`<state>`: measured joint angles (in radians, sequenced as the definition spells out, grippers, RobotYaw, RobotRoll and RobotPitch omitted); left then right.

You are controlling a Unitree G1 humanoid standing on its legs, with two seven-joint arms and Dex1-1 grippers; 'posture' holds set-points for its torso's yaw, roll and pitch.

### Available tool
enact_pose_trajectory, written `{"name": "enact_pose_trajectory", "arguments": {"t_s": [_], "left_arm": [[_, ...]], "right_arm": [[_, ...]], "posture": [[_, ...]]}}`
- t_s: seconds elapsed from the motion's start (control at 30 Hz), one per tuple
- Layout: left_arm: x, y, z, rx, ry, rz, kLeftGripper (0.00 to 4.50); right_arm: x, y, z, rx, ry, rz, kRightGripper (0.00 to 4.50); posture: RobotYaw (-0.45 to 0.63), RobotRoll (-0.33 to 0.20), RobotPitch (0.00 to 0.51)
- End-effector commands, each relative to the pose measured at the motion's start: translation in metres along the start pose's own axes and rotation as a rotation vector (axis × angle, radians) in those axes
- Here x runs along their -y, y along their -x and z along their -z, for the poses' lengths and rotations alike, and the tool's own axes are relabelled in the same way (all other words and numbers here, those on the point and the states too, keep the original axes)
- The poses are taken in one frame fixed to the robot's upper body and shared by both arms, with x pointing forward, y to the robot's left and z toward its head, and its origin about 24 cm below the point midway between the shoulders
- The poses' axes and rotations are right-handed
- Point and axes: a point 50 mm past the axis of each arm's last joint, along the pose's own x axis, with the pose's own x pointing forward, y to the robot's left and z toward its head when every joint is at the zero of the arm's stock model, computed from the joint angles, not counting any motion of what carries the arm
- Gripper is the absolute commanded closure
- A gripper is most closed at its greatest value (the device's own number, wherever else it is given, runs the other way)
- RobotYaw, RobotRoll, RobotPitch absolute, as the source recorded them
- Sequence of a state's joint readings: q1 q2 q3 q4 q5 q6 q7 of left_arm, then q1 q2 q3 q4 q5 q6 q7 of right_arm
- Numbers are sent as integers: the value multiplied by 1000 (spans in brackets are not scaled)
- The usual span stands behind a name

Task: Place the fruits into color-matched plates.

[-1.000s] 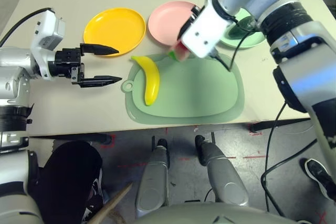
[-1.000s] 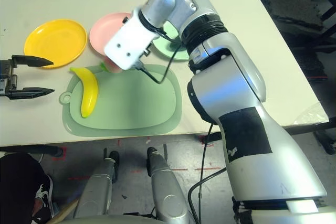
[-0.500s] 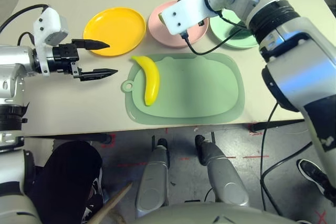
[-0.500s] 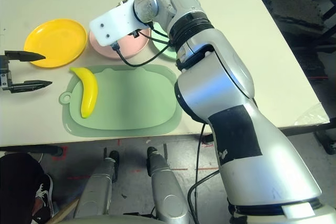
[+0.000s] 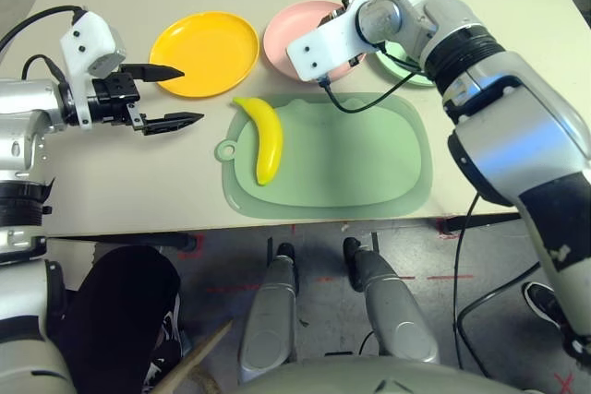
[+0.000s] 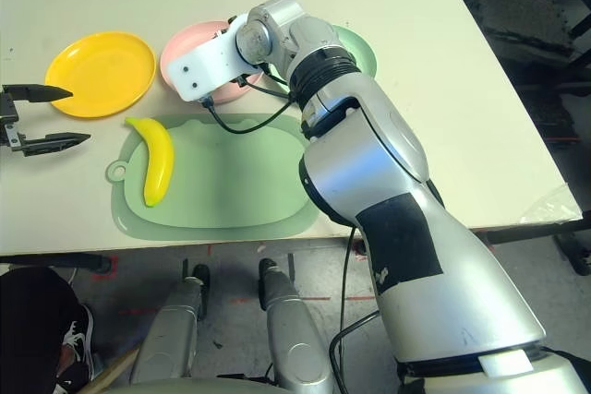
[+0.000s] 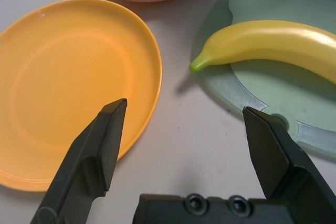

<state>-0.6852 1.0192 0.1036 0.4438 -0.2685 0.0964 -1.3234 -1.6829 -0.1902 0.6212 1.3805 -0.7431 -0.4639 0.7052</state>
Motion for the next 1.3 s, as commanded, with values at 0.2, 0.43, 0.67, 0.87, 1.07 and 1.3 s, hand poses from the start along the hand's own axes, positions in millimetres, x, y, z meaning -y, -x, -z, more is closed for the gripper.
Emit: {"name": "enact_pose_trajectory", "arguments": {"t_s": [0.2,0.43,0.67,0.87,1.07,1.3], "left_arm": [[1,-1,-2,-11,-15,10,0],[2,-1,-10,-2,-78,63,0],[7,-8,-21,-14,-270,206,0],[29,-33,-38,45,-527,451,0],[37,-59,-62,66,-721,588,0],[36,-80,-76,71,-860,672,0]], "right_arm": [[10,7,0,2,1,42,10],[27,39,10,126,-27,52,10],[17,76,33,474,-330,-36,10],[-4,103,56,734,-782,-30,10],[-67,116,45,880,-1130,43,10],[-135,110,21,878,-1266,144,10]], "posture": [[-15,0,322],[-12,0,330],[-33,0,342],[-33,0,356],[-49,0,359],[-69,0,369]]}}
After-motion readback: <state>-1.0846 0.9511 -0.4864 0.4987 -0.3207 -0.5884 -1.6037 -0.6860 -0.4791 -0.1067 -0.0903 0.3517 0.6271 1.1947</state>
